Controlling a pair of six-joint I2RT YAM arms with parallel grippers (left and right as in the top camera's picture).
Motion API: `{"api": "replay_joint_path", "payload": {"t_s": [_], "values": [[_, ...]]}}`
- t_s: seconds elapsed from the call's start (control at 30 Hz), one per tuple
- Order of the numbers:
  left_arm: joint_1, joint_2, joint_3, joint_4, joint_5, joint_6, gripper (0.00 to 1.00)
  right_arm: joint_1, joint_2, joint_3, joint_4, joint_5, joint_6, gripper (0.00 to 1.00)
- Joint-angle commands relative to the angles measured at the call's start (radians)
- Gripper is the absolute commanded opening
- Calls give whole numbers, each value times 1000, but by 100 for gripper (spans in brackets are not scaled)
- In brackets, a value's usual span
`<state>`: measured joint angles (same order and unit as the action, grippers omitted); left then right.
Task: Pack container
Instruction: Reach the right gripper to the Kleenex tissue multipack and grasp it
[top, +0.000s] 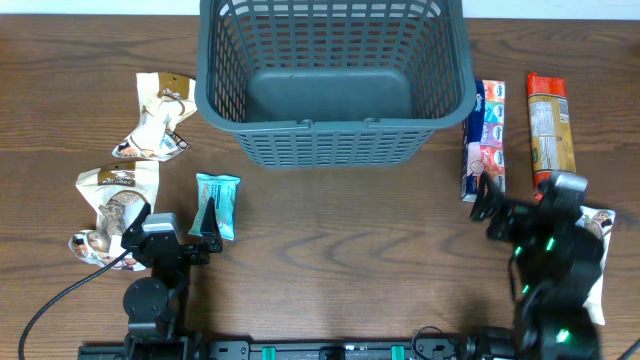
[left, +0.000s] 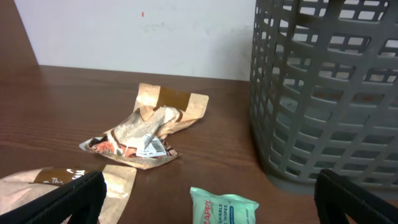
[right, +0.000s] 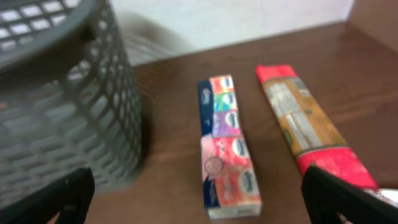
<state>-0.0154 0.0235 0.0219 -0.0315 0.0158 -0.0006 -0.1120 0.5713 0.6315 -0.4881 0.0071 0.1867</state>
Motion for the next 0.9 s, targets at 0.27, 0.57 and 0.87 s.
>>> {"api": "replay_joint_path", "payload": {"t_s": [0.27,0.57,0.87], "values": [[-3,0,-18,-39,-2,-5,99,-33,531,591,-382,-176,-229,99],[-3,0,-18,-39,-2,-5,99,-96,676,707,-470,-127,-75,99],[-3,0,-18,-39,-2,-5,99,-294,765,706,-453,-296,-20,99]]}}
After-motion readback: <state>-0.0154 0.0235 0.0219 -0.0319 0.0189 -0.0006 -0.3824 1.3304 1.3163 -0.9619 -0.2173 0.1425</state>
